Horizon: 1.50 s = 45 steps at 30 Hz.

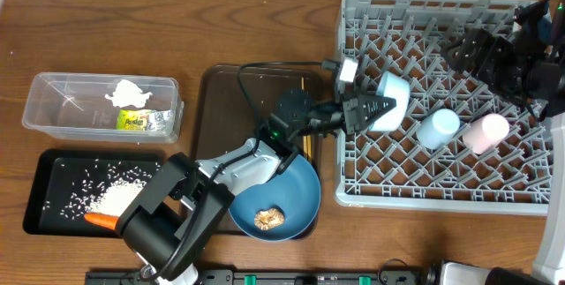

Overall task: Sort waste into correct bins and load items into the dishwasher rack
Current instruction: 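Lift the empty bowl with the left gripper toward the dish rack, then set the bowl upside down in the rack and open the left gripper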

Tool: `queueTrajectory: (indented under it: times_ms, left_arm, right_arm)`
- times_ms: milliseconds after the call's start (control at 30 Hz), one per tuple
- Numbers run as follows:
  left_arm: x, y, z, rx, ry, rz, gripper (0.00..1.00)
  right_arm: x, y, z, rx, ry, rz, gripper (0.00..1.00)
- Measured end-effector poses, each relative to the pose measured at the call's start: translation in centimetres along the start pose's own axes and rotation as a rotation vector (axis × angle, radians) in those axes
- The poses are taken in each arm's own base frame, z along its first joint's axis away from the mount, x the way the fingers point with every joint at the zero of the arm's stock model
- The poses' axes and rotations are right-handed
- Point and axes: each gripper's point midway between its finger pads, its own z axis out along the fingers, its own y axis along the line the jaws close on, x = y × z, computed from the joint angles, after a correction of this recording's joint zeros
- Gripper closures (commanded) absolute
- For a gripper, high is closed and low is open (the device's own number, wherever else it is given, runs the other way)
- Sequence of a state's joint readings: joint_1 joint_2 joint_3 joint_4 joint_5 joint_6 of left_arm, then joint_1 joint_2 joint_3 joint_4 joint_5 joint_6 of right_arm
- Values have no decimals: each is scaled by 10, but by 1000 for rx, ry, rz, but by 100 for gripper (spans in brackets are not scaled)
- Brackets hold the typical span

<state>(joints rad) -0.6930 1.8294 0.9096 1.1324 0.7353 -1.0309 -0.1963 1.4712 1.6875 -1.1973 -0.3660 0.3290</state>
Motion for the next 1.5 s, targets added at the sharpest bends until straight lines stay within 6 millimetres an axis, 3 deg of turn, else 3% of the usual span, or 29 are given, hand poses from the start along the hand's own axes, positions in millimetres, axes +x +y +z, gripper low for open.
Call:
queueTrajectory:
  times_ms: [367, 633, 767, 1067, 1167, 1267, 1500]
  left_arm:
    - [1, 12, 6, 39, -56, -153, 94]
    - [19, 44, 9, -2, -26, -250, 94]
    - [19, 44, 8, 1, -21, -253, 83]
    - [10, 52, -3, -6, -6, -265, 83]
    - [6, 54, -8, -4, 1, -263, 57]
    - [5, 55, -12, -3, 13, -268, 47]
    - [6, 70, -23, -38, 62, -271, 47]
  right_arm:
    - [5, -2, 0, 6, 18, 3, 1]
    - [9, -3, 0, 13, 37, 11, 1]
    - [11, -4, 0, 14, 43, 12, 1]
    - [11, -4, 0, 14, 43, 6, 1]
    - [11, -4, 0, 15, 44, 7, 1]
    - [11, -4, 0, 15, 44, 7, 1]
    - [11, -4, 0, 15, 43, 7, 1]
